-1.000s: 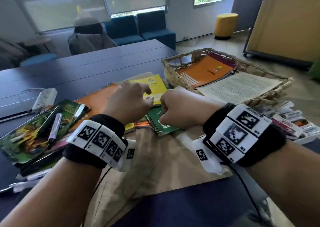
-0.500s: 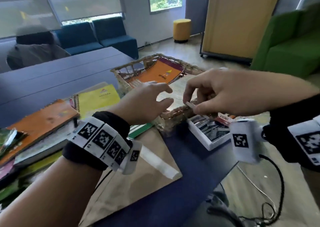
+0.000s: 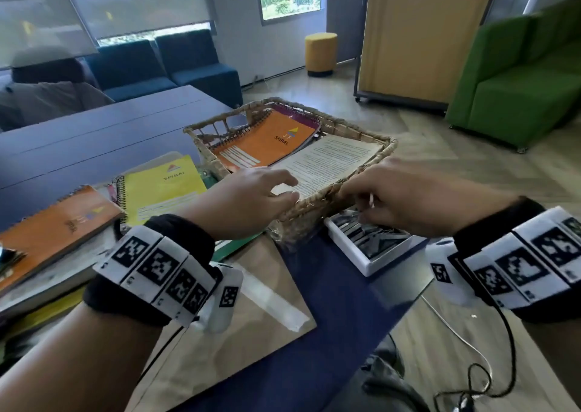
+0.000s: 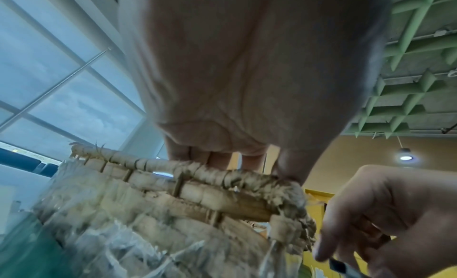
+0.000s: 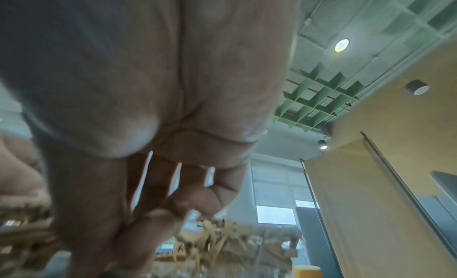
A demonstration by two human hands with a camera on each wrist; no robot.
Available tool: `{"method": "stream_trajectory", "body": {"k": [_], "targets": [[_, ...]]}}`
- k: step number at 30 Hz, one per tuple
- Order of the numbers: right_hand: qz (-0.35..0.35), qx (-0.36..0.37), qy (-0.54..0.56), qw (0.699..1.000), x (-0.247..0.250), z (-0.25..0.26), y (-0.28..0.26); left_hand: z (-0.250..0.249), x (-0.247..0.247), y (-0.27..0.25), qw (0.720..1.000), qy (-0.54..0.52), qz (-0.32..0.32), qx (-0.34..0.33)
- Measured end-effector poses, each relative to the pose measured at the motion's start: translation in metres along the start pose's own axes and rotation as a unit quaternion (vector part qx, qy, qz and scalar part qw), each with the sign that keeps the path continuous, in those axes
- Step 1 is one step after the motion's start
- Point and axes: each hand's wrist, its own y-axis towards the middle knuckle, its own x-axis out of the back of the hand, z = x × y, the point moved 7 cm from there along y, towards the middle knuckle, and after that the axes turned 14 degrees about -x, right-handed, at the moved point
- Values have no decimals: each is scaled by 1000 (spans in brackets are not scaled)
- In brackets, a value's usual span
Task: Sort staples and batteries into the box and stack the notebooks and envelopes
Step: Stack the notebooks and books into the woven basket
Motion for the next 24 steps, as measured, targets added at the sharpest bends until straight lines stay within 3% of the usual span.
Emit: {"method": "stream_trajectory", "body": {"k": [6,17,24], "targets": [[-48,-3,-59,997,-6,-1,5,0,-1,0,1000,-6,0,-1],[-39,0,32,999,10,18,8,1,0,-3,1000,-13,10,-21],[-44,75,101,991,31,79,3,1,15,-20,991,-68,-82,-78]]}}
